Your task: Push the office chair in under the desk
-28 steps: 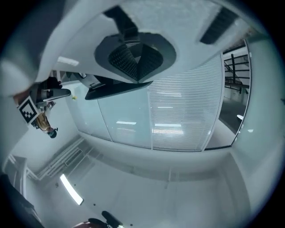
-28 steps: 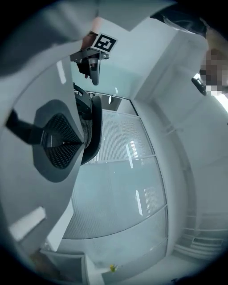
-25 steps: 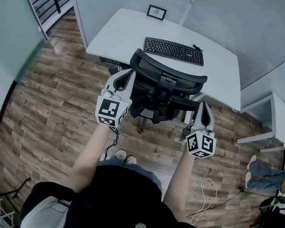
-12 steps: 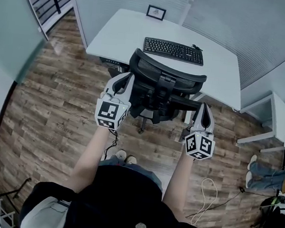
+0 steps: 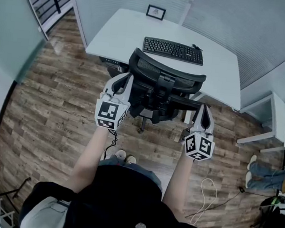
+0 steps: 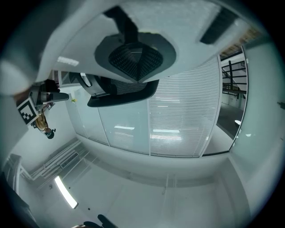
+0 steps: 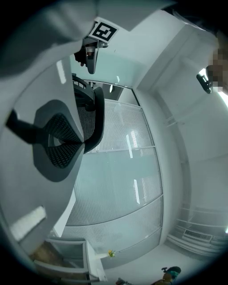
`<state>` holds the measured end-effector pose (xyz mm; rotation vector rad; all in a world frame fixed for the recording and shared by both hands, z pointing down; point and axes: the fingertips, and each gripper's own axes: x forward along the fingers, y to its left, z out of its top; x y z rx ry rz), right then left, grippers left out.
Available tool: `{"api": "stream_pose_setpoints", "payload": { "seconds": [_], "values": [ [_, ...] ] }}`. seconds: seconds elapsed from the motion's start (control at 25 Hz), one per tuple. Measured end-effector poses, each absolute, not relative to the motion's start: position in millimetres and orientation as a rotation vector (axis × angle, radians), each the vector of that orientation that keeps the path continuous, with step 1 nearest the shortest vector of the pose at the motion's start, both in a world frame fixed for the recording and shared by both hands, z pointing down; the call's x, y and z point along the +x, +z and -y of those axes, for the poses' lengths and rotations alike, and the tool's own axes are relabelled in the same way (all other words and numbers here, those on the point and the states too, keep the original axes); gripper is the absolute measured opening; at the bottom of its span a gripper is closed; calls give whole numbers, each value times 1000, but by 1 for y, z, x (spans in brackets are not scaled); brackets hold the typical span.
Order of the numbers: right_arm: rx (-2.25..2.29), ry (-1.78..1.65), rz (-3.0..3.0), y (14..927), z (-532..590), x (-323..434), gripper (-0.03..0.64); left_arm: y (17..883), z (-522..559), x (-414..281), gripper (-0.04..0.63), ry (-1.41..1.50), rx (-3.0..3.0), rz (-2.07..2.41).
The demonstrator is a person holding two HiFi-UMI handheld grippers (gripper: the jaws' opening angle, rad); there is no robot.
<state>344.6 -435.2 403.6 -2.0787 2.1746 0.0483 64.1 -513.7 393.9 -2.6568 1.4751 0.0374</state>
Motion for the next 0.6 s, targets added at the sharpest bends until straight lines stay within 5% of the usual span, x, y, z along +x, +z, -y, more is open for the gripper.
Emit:
{"api": "stream_pose_setpoints", "payload": {
  "seconds": [0.6],
  "values": [
    [-2083, 33, -2184, 406, 436, 344, -8, 398, 512, 70, 8, -10, -2651, -1442]
  ]
}}
